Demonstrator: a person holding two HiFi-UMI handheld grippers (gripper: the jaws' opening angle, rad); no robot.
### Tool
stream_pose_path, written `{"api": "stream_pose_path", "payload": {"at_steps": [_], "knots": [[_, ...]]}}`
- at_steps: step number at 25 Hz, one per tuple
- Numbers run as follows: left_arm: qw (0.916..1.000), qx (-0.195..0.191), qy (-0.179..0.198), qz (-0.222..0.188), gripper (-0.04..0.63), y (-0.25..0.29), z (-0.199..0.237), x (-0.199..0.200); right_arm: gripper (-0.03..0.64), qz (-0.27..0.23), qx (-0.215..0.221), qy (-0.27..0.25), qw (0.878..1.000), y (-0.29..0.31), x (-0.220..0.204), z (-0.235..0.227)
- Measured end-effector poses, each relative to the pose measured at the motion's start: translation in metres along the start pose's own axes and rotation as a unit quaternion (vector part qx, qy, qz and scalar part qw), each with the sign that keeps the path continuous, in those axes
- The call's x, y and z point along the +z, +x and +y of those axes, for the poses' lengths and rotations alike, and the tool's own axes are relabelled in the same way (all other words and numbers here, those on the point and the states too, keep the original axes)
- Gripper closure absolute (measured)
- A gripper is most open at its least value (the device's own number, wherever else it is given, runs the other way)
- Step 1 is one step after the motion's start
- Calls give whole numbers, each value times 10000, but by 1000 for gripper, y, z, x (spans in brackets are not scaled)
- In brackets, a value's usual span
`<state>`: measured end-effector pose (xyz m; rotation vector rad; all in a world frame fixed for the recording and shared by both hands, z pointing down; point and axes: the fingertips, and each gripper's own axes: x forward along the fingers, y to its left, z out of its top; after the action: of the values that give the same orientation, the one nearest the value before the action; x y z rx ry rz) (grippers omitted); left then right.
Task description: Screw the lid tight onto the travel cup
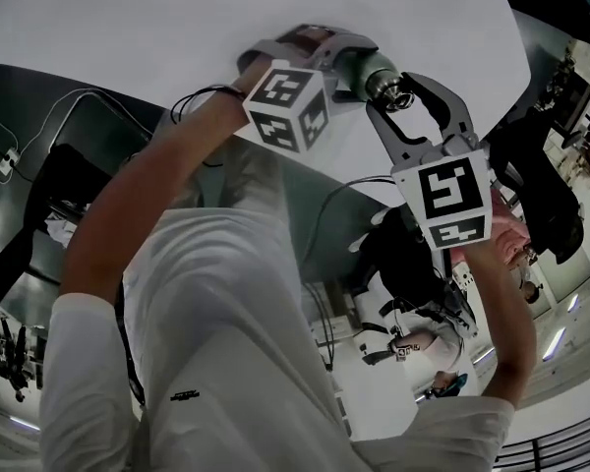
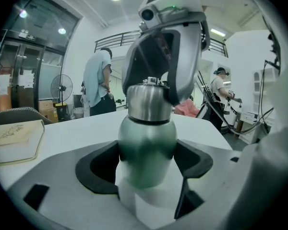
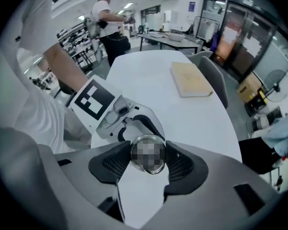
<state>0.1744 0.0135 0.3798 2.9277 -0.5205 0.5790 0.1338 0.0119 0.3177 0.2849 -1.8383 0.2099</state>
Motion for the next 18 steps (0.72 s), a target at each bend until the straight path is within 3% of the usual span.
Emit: {"api": "stream_pose_path", "payload": {"at_steps": [4, 7, 13, 15, 18], "knots": [[10000, -17, -8, 11, 250, 1, -1, 1, 394, -129, -224, 666, 9974, -2, -2, -4], [10000, -21, -10, 16, 250, 1, 0, 1, 393, -206, -189, 551, 9981, -1, -1, -4], [10000, -89, 4, -7, 250, 2, 0, -1, 348, -179, -121, -967, 9951, -13, 10, 1], [10000, -96, 11, 4, 250, 1, 0, -1, 348, -55, 42, -1529, 9882, -19, 13, 4], [9999, -107, 4, 6, 250, 2, -1, 0, 348, 198, 378, -2491, 9675, -25, 9, 9]]}}
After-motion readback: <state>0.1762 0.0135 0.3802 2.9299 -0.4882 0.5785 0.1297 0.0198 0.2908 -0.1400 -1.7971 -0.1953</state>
